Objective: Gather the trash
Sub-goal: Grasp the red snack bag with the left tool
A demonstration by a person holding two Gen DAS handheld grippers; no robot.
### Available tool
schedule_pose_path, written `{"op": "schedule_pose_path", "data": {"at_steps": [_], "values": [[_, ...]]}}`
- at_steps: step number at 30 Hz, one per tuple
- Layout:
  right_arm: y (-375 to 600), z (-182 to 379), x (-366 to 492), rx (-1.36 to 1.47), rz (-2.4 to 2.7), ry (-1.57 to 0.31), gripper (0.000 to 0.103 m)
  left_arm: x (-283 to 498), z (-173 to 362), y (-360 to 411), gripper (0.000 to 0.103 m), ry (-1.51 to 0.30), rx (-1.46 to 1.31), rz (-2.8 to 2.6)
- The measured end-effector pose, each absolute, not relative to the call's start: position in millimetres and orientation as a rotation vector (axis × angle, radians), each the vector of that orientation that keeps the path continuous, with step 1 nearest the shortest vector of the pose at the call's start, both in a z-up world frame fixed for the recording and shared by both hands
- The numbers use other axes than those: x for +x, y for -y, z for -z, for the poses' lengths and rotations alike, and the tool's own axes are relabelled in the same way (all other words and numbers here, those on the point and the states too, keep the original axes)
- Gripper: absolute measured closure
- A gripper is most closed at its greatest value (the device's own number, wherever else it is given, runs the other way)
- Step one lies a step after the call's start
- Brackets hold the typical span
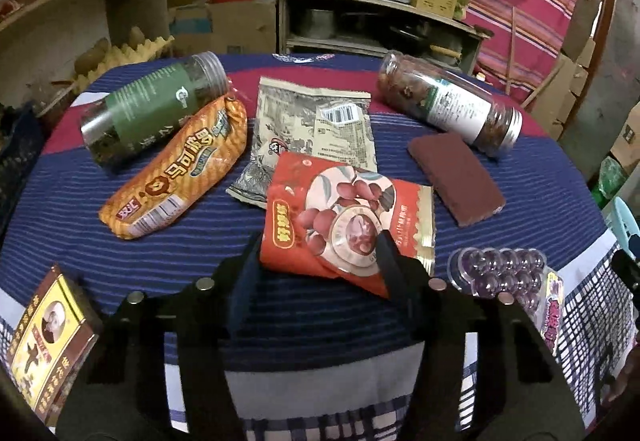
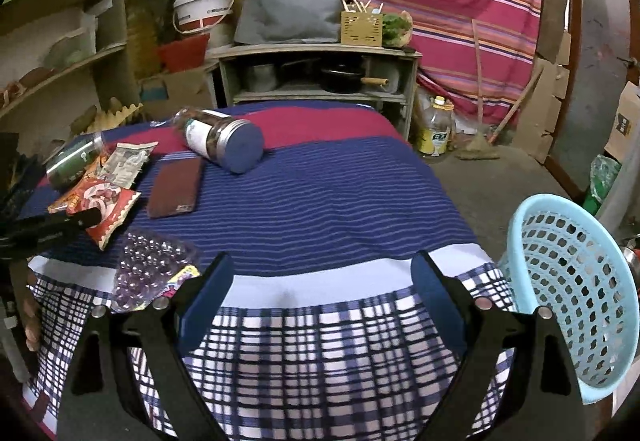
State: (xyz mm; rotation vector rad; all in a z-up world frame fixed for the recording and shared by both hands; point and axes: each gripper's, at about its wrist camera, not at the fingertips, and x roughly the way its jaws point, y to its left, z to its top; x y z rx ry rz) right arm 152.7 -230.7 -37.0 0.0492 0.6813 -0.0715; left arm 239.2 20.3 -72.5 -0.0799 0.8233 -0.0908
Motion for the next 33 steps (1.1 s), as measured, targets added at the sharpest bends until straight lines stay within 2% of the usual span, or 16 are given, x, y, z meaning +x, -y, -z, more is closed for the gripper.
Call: {"op": "schedule_pose_path", "data": {"at_steps": [5, 7, 26, 33], "values": [[220.5, 38.6, 153.9, 0.050, 0.069, -0.688, 0.015, 237.3, 71.4, -25.0, 0.065, -0.806, -0.113, 0.102], [217.6, 39.2, 154.7, 0.049, 0.066, -0.691, 0.015, 237.2, 70.9, -27.5, 0.084, -0.805, -0.124, 0.098], [168.8, 42.5, 167.3, 0.003, 0.012, -0.705, 0.015, 195.1, 31.4, -86.0, 0.086, -0.628, -0.096, 0.019], [132.9, 43.1, 190.8, -0.026, -0.048, -0.705, 0.015, 195.5, 36.1, -119.7, 0.086, -0.605, -0.155, -0.036]]}}
